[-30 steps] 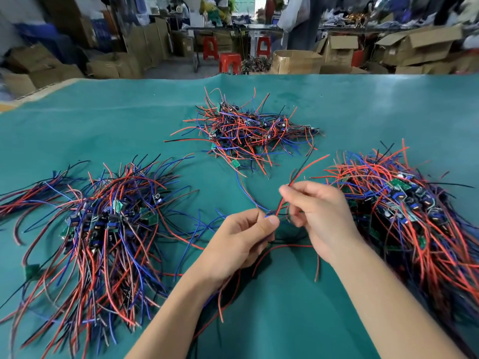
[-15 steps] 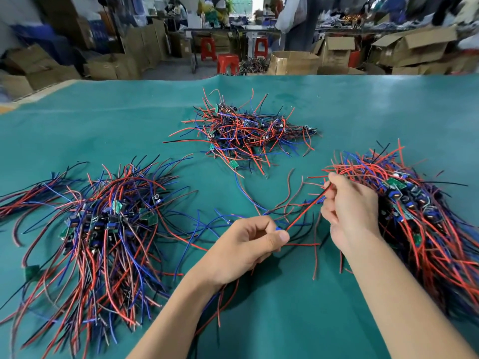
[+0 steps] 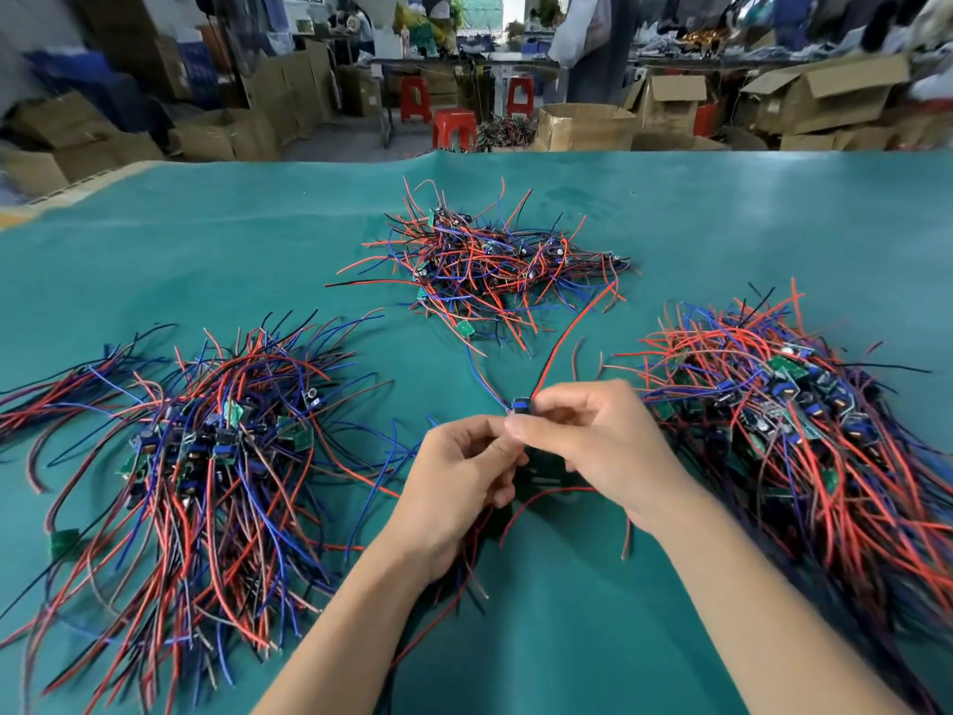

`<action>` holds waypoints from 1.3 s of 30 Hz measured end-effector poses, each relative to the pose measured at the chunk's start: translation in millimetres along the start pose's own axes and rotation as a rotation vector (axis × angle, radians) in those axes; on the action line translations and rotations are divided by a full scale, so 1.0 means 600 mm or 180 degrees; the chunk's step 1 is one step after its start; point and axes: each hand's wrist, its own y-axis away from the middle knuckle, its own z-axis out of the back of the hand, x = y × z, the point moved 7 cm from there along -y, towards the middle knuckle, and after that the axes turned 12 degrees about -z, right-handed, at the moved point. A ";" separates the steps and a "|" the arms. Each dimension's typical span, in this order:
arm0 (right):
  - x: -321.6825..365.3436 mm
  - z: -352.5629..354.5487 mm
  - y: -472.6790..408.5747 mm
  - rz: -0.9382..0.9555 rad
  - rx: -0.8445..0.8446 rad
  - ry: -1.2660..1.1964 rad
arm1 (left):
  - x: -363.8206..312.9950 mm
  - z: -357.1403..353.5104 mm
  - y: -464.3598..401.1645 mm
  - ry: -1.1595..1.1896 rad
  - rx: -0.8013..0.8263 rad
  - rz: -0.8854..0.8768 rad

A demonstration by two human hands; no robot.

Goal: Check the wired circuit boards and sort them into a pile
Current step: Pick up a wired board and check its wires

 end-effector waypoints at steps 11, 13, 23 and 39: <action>-0.007 0.054 -0.003 -0.0230 -0.0571 -0.1623 | 0.000 -0.016 0.006 -0.0051 0.0497 0.0113; -0.014 0.062 -0.006 -0.0323 -0.0677 -0.1970 | -0.002 -0.021 0.008 -0.0064 0.0647 0.0099; -0.001 0.109 0.000 -0.0114 -0.1351 -0.2272 | -0.010 -0.040 0.018 -0.0571 0.1181 0.0184; 0.335 -0.137 0.000 0.1107 -0.0056 -0.0852 | -0.029 -0.035 0.020 -0.1394 0.1038 -0.0222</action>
